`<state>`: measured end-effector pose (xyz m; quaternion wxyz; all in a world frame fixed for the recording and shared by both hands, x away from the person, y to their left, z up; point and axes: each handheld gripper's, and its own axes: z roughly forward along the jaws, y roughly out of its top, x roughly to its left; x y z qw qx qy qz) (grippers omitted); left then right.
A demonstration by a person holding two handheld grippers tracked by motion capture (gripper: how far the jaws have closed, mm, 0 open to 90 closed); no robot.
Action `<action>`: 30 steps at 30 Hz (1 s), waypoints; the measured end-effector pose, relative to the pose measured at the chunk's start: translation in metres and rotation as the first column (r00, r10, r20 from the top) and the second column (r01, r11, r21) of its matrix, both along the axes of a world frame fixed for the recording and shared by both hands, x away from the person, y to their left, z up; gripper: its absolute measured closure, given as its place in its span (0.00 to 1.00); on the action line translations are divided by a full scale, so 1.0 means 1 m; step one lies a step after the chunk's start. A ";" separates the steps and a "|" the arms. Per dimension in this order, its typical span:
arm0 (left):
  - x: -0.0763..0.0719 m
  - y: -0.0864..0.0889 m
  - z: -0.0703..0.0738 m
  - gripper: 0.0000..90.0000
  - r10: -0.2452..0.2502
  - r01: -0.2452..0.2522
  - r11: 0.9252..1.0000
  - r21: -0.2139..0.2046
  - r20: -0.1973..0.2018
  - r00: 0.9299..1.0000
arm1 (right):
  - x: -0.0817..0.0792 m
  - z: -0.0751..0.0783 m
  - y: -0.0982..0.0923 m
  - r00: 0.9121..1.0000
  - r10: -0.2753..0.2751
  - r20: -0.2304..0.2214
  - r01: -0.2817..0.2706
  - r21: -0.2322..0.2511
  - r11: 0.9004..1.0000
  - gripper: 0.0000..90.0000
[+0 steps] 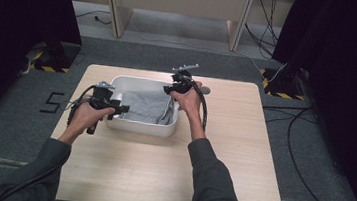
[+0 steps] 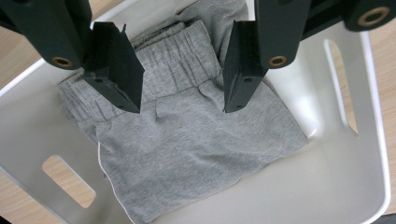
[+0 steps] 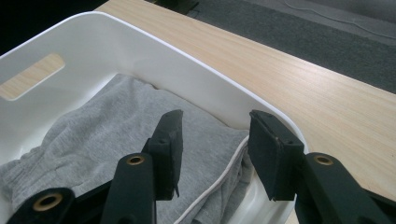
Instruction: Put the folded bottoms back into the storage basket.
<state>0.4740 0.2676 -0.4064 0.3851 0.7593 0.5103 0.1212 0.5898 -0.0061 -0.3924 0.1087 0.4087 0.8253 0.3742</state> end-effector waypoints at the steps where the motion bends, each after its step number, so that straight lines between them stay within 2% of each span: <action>1: 0.000 0.000 0.000 0.51 0.001 -0.001 1.000 -0.003 -0.001 1.000 | 0.000 0.000 0.000 1.000 0.002 0.004 -0.002 0.001 1.000 0.62; 5: -0.002 0.000 0.001 0.45 0.003 -0.003 1.000 -0.028 -0.018 1.000 | -0.002 0.001 -0.001 1.000 0.007 0.009 -0.007 0.006 1.000 0.61; 8: -0.004 0.002 0.002 0.36 0.014 -0.014 0.999 -0.041 -0.001 1.000 | -0.006 0.005 -0.003 1.000 0.016 0.010 -0.016 0.015 1.000 0.55; 11: -0.005 0.004 0.002 0.33 0.025 -0.026 0.998 -0.052 -0.009 1.000 | -0.008 0.006 -0.006 1.000 0.016 0.015 -0.016 0.028 0.999 0.53; 12: -0.005 0.005 0.002 0.27 0.038 -0.038 0.998 -0.050 -0.007 0.999 | -0.010 0.006 -0.010 1.000 0.022 0.015 -0.022 0.032 0.999 0.51; 16: -0.009 0.011 0.005 0.27 0.042 -0.041 0.998 -0.057 0.013 0.999 | -0.013 0.008 -0.016 1.000 0.021 0.020 -0.022 0.035 0.999 0.47; 19: -0.013 0.013 0.005 0.26 0.046 -0.045 0.997 -0.066 0.017 0.999 | -0.016 0.010 -0.023 0.999 0.024 0.026 -0.025 0.051 0.998 0.45; 25: -0.022 0.017 0.003 0.26 0.044 -0.042 0.996 -0.076 0.017 0.999 | -0.022 0.010 -0.037 0.999 0.012 0.031 -0.014 0.050 0.999 0.43; 30: -0.031 0.020 0.007 0.26 0.035 -0.033 0.996 -0.082 0.027 0.999 | -0.026 0.012 -0.051 0.999 0.012 0.045 -0.015 0.061 0.998 0.39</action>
